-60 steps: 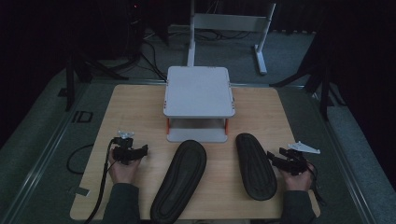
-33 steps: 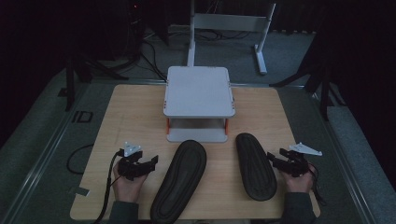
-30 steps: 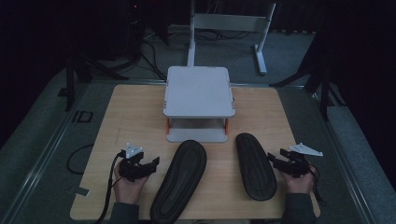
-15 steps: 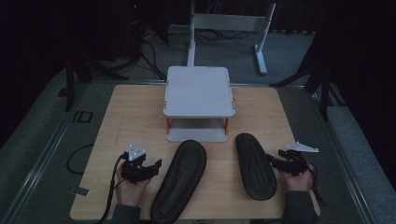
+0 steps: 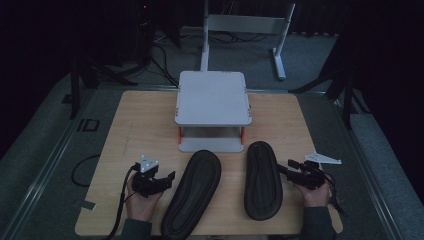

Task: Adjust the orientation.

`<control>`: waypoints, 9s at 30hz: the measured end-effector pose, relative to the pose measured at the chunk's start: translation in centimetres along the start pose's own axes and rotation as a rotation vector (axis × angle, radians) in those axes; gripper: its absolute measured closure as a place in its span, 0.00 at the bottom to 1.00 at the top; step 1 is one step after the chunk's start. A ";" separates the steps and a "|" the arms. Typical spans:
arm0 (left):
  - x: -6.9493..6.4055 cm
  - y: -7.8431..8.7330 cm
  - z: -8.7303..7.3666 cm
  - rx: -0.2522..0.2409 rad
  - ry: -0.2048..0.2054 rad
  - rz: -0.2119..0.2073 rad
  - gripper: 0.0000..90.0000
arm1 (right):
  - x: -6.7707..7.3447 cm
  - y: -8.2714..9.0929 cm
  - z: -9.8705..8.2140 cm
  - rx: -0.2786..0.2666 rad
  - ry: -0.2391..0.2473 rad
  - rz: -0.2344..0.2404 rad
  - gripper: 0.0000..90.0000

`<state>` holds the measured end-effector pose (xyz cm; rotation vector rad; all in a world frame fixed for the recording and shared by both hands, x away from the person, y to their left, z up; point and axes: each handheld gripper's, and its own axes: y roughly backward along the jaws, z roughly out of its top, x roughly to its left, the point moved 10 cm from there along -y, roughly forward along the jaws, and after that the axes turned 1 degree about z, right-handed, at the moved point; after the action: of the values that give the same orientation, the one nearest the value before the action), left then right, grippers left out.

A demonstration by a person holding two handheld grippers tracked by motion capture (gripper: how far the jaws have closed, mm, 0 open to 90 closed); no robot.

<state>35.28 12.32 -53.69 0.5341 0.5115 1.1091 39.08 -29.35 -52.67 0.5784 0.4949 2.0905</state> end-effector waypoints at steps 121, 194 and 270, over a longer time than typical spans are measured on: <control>-18.3 1.2 3.6 -0.054 -0.261 -0.445 0.39 | 6.8 -0.6 0.3 0.055 0.204 0.103 0.40; -6.3 -2.4 5.9 -0.068 -0.156 -0.070 0.47 | 6.8 -1.6 2.0 0.038 0.230 0.094 0.40; -18.6 -8.5 2.7 0.087 -0.225 -0.041 0.36 | 9.3 -1.2 -2.3 0.214 0.223 0.209 0.61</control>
<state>36.18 -8.26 -54.87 0.7124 0.3742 0.9771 33.87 -21.21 -53.20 0.5400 0.8247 2.3314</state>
